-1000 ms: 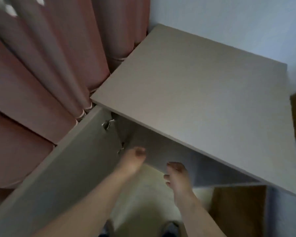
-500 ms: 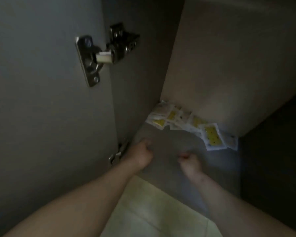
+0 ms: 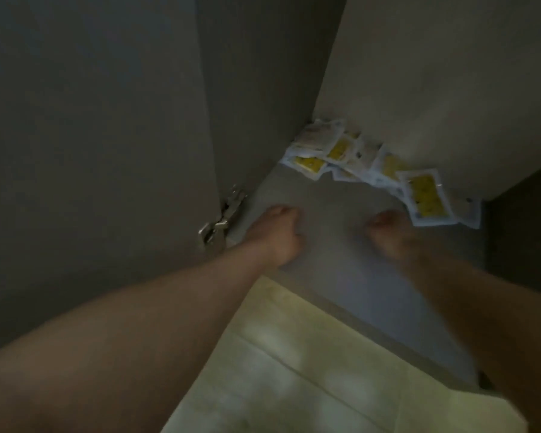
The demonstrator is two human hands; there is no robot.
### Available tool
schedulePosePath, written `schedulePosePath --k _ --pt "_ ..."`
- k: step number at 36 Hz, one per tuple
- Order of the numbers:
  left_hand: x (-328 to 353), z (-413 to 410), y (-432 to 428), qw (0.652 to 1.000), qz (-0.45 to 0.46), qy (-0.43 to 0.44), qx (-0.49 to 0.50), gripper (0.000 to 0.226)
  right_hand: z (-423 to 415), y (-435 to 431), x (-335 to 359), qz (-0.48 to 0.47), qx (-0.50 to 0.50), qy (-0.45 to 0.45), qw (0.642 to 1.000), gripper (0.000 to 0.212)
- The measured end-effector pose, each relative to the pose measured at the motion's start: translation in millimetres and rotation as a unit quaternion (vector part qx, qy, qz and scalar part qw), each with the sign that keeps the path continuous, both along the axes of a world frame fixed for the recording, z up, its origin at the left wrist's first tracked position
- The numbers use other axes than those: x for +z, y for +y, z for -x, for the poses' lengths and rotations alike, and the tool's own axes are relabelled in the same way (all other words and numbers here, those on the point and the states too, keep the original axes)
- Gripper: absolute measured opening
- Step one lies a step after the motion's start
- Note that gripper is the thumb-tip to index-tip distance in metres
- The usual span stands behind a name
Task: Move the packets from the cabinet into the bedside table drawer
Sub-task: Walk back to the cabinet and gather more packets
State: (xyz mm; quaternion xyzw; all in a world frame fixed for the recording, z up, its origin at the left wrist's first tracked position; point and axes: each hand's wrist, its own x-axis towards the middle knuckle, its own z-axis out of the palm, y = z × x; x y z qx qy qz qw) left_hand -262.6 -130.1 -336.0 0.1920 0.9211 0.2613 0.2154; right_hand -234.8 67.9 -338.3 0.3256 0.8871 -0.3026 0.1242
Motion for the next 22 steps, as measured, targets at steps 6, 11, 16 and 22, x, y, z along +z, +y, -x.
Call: schedulePosePath --k 6,11,16,22 --pt "-20.4 16.0 0.7 0.978 0.162 0.035 -0.13 0.064 26.8 4.4 -3.6 -0.068 0.047 0.006 0.997 0.036" --pt "-20.4 16.3 -4.2 0.968 0.179 0.058 -0.168 0.065 54.2 9.7 -10.7 -0.121 0.058 0.005 0.991 0.053" --pt "-20.4 15.5 -3.5 0.964 0.185 0.068 -0.177 0.064 74.9 22.7 -14.5 -0.173 0.091 -0.002 0.981 0.065" --pt "-14.9 13.0 -3.4 0.963 0.186 0.074 -0.179 0.065 90.8 41.9 -15.1 -0.21 0.114 0.006 0.971 0.075"
